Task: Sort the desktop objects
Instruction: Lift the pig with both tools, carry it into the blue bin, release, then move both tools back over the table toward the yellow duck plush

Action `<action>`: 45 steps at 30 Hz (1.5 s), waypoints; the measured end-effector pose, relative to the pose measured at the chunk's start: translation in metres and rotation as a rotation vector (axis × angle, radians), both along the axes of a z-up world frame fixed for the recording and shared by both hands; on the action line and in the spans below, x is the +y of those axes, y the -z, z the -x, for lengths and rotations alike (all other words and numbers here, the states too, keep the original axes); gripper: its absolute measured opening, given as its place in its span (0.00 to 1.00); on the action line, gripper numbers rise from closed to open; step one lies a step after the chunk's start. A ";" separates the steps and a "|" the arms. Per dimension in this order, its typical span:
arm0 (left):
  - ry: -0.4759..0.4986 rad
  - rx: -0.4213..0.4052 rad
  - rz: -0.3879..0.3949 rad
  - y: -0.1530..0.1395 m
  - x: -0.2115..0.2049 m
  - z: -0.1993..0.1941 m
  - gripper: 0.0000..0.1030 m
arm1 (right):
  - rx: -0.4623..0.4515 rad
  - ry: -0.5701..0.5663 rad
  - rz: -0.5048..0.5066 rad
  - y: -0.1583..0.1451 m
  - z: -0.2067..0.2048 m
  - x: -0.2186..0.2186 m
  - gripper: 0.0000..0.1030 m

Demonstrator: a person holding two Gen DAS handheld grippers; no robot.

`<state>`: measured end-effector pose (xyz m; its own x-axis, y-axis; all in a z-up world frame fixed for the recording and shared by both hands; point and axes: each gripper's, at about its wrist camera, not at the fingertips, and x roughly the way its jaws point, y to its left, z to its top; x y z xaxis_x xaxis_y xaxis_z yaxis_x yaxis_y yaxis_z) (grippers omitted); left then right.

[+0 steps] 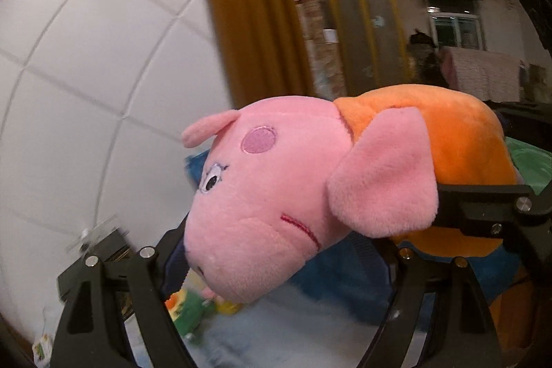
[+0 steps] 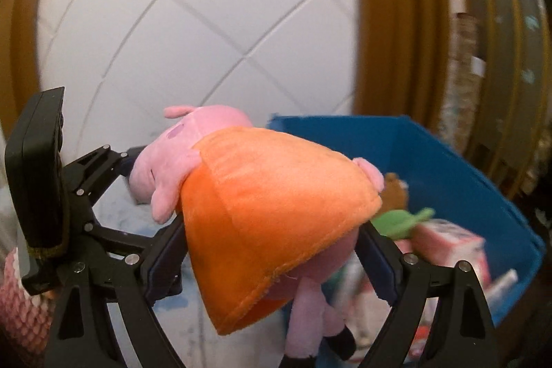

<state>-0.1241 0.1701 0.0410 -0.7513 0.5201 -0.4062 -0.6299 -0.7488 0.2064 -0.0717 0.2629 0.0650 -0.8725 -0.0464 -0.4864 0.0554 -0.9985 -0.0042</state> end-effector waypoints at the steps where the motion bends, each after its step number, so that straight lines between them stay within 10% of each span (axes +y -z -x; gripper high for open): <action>1: 0.014 -0.007 0.003 -0.001 0.015 0.001 0.80 | 0.002 0.014 0.003 -0.001 -0.001 0.009 0.88; 14: 0.108 -0.144 0.189 0.012 0.167 0.017 0.80 | -0.073 0.223 0.138 0.022 -0.003 0.159 0.94; 24: 0.115 -0.148 0.209 0.022 0.189 -0.004 0.81 | -0.138 0.252 0.203 0.040 0.000 0.186 1.00; 45: -0.340 -0.124 -0.077 0.013 -0.046 0.004 0.81 | 0.059 0.065 0.098 -0.009 0.000 0.039 1.00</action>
